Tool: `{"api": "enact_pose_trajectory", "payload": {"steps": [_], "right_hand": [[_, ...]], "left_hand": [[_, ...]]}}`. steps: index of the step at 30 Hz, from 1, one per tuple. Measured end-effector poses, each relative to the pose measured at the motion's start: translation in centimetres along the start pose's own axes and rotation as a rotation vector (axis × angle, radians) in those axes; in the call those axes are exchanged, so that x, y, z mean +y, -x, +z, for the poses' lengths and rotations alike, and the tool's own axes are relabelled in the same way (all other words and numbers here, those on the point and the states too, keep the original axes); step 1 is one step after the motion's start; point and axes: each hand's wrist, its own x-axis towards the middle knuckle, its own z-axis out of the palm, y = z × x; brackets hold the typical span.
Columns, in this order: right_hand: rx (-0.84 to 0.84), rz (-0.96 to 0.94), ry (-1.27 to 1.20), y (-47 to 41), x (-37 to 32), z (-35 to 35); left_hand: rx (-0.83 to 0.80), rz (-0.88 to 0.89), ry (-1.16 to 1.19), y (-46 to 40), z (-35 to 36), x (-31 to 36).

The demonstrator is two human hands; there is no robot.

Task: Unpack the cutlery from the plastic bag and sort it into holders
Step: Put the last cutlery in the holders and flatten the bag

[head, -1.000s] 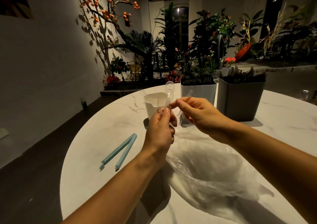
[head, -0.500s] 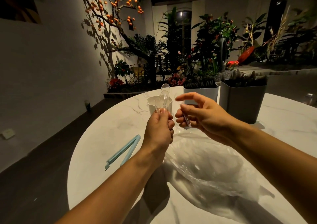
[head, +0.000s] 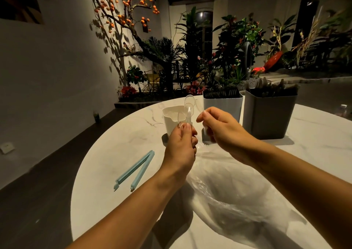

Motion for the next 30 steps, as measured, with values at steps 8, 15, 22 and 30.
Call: {"api": "enact_pose_trajectory", "payload": {"steps": [8, 15, 22, 30], "right_hand": [[0.032, -0.047, 0.023, -1.2, 0.0, 1.4], [-0.023, 0.154, -0.318, -2.2, -0.7, 1.3], [-0.163, 0.163, -0.325, -2.7, -0.8, 1.0], [-0.252, 0.132, -0.327, -3.4, -0.8, 1.8]], "left_hand": [[-0.079, 0.078, -0.099, -0.6, -0.4, -0.9], [-0.248, -0.068, -0.002, -0.5, -1.3, 0.3], [-0.408, -0.240, 0.015, -1.3, -3.3, 1.4], [-0.420, -0.365, 0.116, -2.0, -4.1, 1.6]]}}
